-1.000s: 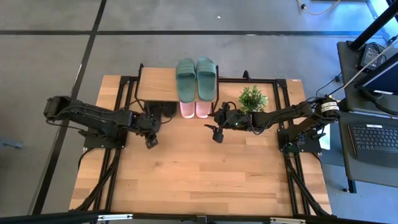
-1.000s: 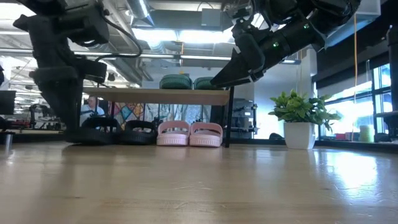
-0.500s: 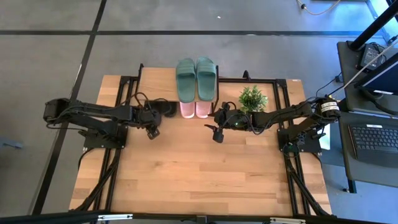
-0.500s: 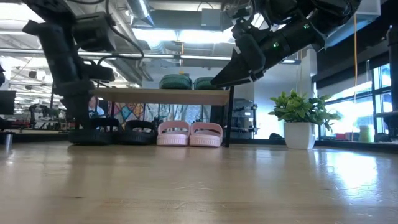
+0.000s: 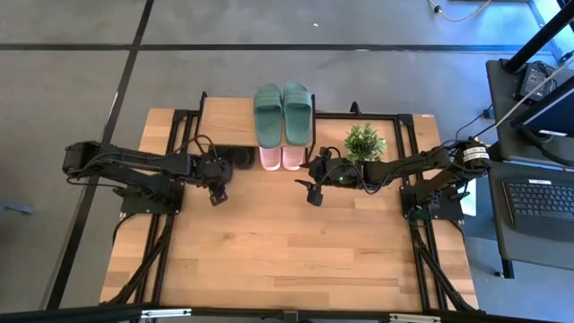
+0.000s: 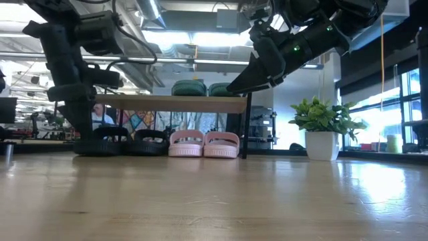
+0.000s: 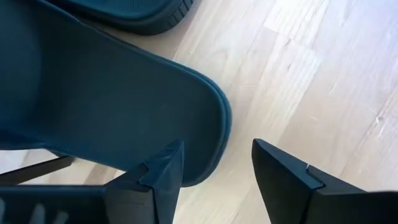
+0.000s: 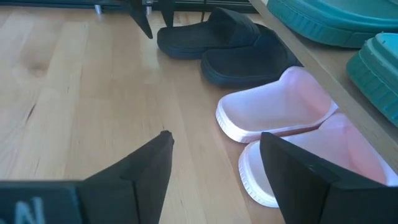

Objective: Pick and place slides into the shelf
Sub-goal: Put the black slide under the shelf, then return to Home Position

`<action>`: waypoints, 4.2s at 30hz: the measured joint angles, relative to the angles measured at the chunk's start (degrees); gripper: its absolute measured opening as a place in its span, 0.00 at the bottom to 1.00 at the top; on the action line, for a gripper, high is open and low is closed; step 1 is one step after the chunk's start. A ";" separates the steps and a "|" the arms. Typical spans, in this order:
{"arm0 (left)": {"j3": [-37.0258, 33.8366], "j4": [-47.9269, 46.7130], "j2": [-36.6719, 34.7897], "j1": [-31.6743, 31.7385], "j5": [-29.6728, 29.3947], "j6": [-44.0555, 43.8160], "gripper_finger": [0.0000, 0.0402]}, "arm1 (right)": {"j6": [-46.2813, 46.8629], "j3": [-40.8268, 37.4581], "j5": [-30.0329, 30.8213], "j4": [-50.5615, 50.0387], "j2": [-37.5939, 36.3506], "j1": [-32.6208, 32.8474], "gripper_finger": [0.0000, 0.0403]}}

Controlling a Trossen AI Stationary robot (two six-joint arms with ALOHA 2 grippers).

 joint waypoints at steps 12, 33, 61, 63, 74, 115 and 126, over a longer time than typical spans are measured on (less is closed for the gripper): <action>0.00 -0.31 4.82 -2.90 -5.97 -1.51 0.45 | 0.09 0.00 0.00 0.02 -0.02 -0.65 0.60; 0.00 2.03 10.86 0.42 -16.85 -2.48 0.45 | -0.04 0.00 0.00 0.02 0.00 -1.42 0.60; 1.95 0.96 10.84 5.00 -12.07 1.64 0.45 | 0.16 0.00 0.00 0.00 0.00 -1.42 0.60; 3.59 -0.77 10.81 3.98 -11.25 1.42 0.45 | 0.17 0.00 0.00 0.00 0.00 -1.42 0.60; 10.33 -2.14 -1.05 -5.17 -10.33 0.72 0.45 | 0.79 0.00 0.00 -0.07 -0.16 -1.42 0.60; -21.69 38.65 -62.49 -0.30 6.10 17.91 0.45 | 6.68 -38.45 0.24 -6.51 -72.05 -4.67 0.60; -25.76 42.65 -62.53 -0.30 7.83 16.03 0.45 | 2.03 -38.45 0.23 -15.63 -81.58 0.12 0.60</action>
